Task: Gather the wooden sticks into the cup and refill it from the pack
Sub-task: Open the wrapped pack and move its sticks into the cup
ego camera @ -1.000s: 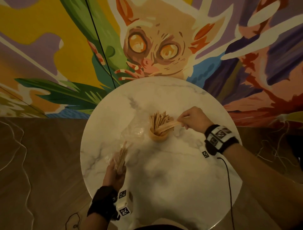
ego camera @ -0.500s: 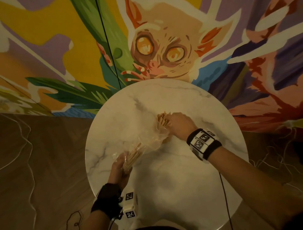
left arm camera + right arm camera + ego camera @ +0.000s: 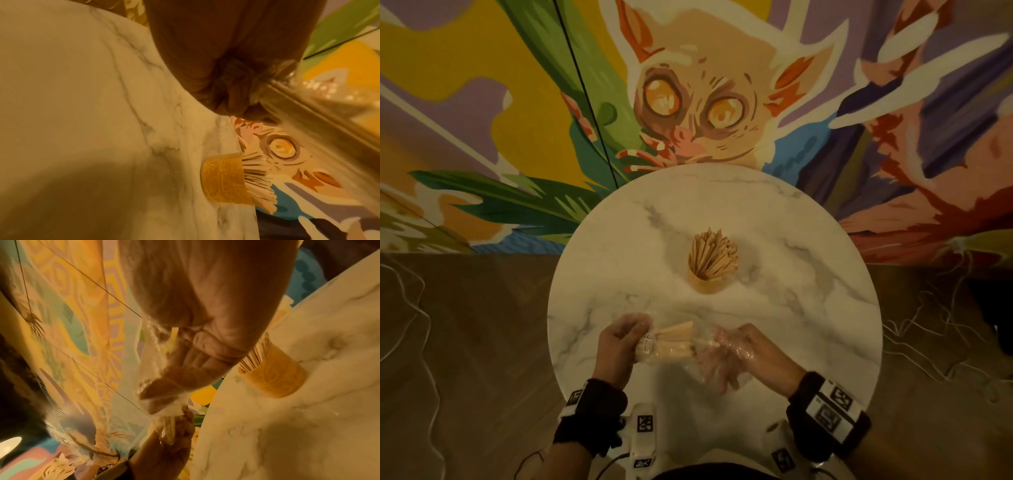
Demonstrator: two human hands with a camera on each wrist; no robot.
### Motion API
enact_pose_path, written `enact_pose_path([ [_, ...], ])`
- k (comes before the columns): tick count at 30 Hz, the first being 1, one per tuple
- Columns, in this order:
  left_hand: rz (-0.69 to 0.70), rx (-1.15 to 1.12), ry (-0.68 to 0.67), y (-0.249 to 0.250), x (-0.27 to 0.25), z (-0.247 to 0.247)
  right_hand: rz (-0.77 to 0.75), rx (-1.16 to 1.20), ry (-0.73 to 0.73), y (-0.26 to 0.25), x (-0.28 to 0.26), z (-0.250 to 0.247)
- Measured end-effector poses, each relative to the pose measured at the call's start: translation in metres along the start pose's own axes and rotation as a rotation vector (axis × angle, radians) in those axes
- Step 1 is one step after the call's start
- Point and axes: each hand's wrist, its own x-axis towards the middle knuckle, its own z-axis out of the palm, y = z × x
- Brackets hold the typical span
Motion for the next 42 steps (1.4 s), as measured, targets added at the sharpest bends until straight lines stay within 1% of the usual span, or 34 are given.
enact_pose_path([
  [2,0.038,0.054,0.013,-0.001,-0.002,-0.003,-0.023,-0.051,0.027,0.007,-0.004,0.006],
  [6,0.132,0.138,0.076,0.001,-0.007,0.0,-0.054,-0.029,0.031,0.004,-0.012,0.007],
  [9,0.18,0.166,0.096,0.005,-0.012,0.004,-0.107,0.01,0.148,0.005,-0.013,0.003],
  [11,0.166,0.172,0.111,0.007,-0.015,0.005,-0.097,-0.008,0.222,0.007,-0.011,-0.001],
  [12,0.159,0.171,0.121,0.007,-0.016,0.004,-0.09,-0.022,0.235,0.008,-0.009,-0.002],
  [14,0.153,0.174,0.127,0.007,-0.018,0.005,-0.083,-0.064,0.241,0.012,-0.007,-0.001],
  [18,0.145,0.18,0.082,0.011,-0.024,0.01,-0.058,-0.11,0.265,0.02,-0.003,-0.001],
  [21,0.132,0.154,0.092,0.012,-0.026,0.012,-0.036,-0.145,0.373,0.022,-0.003,-0.004],
  [22,0.131,0.153,0.094,0.013,-0.027,0.014,-0.036,-0.154,0.385,0.021,-0.003,-0.005],
  [23,0.13,0.155,0.096,0.014,-0.027,0.015,-0.045,-0.144,0.373,0.02,-0.004,-0.006],
  [25,0.147,0.174,0.095,0.016,-0.028,0.018,-0.082,-0.084,0.297,0.019,-0.005,-0.004],
  [27,0.196,0.226,0.078,0.018,-0.027,0.021,-0.101,-0.027,0.221,0.019,-0.006,-0.001],
  [30,0.279,0.343,0.032,0.017,-0.028,0.027,-0.11,0.014,0.182,0.019,-0.005,0.011],
  [32,0.284,0.385,-0.004,0.017,-0.033,0.034,-0.118,0.025,0.17,0.019,-0.005,0.02],
  [34,0.272,0.378,-0.056,0.017,-0.038,0.039,-0.125,0.02,0.191,0.023,-0.006,0.026],
  [36,0.278,0.365,-0.073,0.02,-0.041,0.04,-0.139,0.044,0.253,0.028,-0.008,0.027],
  [38,0.28,0.319,-0.003,0.025,-0.041,0.036,-0.175,0.092,0.301,0.03,-0.012,0.022],
  [40,0.24,0.235,0.096,0.032,-0.039,0.03,-0.203,0.13,0.325,0.029,-0.016,0.014],
  [41,0.228,0.216,0.107,0.035,-0.038,0.028,-0.208,0.141,0.339,0.029,-0.018,0.009],
  [42,0.232,0.229,0.089,0.037,-0.039,0.028,-0.215,0.15,0.343,0.028,-0.02,0.006],
])
